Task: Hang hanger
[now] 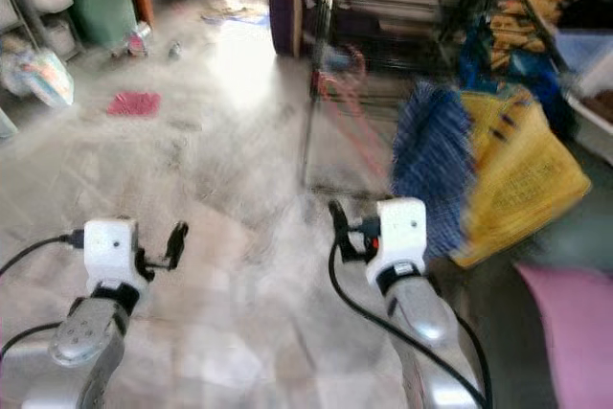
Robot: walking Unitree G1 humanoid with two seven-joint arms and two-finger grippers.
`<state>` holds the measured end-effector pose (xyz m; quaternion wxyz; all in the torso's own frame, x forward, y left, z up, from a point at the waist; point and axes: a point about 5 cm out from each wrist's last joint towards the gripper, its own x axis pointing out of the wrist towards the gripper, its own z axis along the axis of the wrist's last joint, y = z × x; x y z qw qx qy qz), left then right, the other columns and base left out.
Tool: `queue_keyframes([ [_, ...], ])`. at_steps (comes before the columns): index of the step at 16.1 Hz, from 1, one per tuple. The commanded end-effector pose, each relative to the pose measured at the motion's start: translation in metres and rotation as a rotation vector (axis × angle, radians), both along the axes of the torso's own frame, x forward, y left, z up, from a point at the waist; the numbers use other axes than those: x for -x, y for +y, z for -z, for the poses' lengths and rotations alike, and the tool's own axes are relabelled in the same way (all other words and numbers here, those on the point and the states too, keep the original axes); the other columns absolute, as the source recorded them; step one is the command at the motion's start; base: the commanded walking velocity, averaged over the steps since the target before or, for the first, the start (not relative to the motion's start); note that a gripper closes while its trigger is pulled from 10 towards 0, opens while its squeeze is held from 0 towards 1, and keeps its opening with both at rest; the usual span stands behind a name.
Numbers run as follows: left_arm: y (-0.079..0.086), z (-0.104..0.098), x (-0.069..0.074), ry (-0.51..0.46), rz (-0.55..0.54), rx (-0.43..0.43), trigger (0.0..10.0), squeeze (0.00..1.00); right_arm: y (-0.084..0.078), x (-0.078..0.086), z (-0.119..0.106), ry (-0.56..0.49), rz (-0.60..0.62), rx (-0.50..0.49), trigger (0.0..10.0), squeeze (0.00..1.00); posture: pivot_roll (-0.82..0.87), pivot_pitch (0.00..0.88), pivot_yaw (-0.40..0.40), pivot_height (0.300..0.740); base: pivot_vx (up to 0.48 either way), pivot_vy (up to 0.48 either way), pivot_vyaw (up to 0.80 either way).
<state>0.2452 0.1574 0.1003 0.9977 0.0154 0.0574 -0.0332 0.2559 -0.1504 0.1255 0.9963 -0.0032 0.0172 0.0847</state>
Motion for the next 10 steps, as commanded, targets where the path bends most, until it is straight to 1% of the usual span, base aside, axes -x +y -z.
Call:
queue_keyframes([
  [1,0.002,-0.004,-0.001,-0.012,0.002,-0.011,10.0,0.0,-0.001,-0.002,-0.006,-0.021,0.005,-0.019,10.0,0.0,0.08,0.079,-0.073,0.74,0.0,-0.326,0.0],
  [4,0.003,-0.004,-0.001,-0.01,0.001,-0.019,10.0,0.0,0.0,-0.002,-0.006,-0.021,0.007,-0.026,10.0,0.0,0.08,0.079,-0.071,0.74,0.0,-0.321,0.0],
  [5,0.003,-0.004,-0.001,-0.01,-0.01,-0.01,10.0,0.0,0.0,-0.002,-0.006,-0.02,0.007,-0.026,10.0,0.0,0.08,0.079,-0.07,0.74,0.0,0.0,0.0],
  [6,0.007,-0.003,-0.003,-0.008,-0.077,-0.067,10.0,0.0,0.0,-0.002,-0.005,-0.02,0.006,-0.028,10.0,0.0,0.08,0.076,-0.069,0.74,0.0,0.0,0.0],
  [7,0.008,-0.001,-0.003,0.003,-0.093,-0.07,10.0,0.0,0.0,-0.002,-0.005,-0.019,0.005,-0.03,10.0,0.0,0.09,0.07,-0.063,0.74,0.0,0.0,0.0],
  [8,0.009,0.0,-0.003,0.008,-0.101,-0.068,10.0,0.0,0.0,-0.002,-0.005,-0.023,0.008,-0.037,10.0,0.0,0.09,0.068,-0.061,0.74,0.0,0.0,0.0],
  [10,0.013,-0.004,-0.006,-0.012,-0.079,-0.108,10.0,0.0,0.001,-0.006,-0.005,-0.042,0.053,-0.084,10.0,0.0,0.12,0.05,-0.02,0.74,0.0,0.0,0.0],
])
